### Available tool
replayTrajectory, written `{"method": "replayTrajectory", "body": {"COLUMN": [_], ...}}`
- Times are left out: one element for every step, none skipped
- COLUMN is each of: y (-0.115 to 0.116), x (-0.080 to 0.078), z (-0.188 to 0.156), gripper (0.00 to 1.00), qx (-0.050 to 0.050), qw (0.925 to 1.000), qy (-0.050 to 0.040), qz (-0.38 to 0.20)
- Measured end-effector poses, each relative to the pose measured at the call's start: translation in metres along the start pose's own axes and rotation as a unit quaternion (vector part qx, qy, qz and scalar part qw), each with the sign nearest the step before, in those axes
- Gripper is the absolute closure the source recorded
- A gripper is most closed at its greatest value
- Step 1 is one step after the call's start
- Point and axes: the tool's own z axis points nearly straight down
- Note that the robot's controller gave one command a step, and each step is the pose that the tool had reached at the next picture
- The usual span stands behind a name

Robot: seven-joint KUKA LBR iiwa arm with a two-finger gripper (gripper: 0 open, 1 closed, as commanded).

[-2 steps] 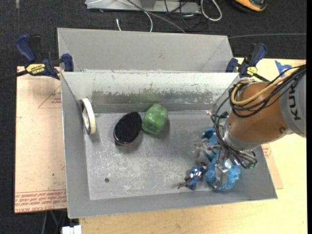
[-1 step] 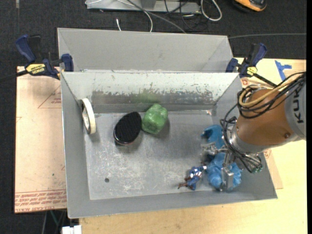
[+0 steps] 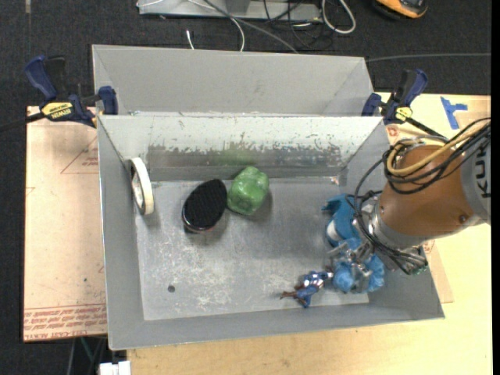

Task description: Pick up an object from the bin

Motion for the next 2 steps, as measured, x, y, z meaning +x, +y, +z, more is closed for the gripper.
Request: {"method": "replayTrajectory", "body": {"y": [0.0,0.002], "x": [0.0,0.001], "z": [0.0,-0.024], "gripper": [1.0,1.0], "qx": [0.0,-0.002], "qw": [1.0,1.0], "qy": [0.0,0.0016], "qz": [0.0,0.0]}}
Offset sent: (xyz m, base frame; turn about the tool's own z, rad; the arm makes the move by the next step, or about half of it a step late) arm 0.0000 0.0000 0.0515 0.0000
